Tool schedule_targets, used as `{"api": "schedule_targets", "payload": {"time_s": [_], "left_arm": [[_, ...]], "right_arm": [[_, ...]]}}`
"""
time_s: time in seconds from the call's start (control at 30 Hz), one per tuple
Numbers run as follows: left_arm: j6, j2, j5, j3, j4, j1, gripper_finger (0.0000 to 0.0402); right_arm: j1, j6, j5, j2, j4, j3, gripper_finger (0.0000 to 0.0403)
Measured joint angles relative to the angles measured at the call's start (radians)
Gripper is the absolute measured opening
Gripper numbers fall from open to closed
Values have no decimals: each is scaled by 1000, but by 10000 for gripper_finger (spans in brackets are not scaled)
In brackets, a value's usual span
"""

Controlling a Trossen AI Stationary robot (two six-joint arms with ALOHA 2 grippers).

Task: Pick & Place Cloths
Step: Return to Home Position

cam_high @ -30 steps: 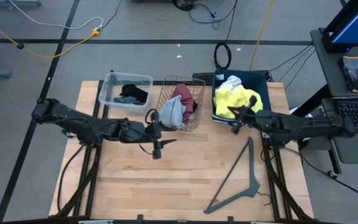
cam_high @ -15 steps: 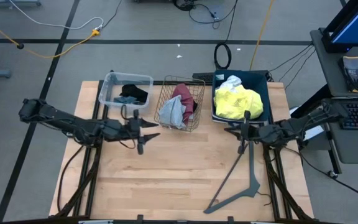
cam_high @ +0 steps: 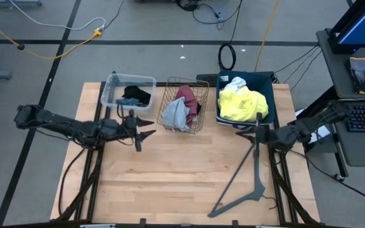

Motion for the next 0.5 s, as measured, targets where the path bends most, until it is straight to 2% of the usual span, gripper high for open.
{"api": "schedule_targets", "payload": {"time_s": [0.17,0.27,0.37,0.5], "left_arm": [[23,0,133,-4,49,117,186],[25,-1,198,-4,49,179,186],[-7,-1,218,-4,24,210,186],[-6,-12,226,-35,43,190,186]], "right_arm": [[-4,-31,1,-111,-26,0,0],[-4,13,0,-172,-106,0,0],[-4,80,1,-225,-167,-6,0],[-4,85,1,-290,-148,-69,0]]}}
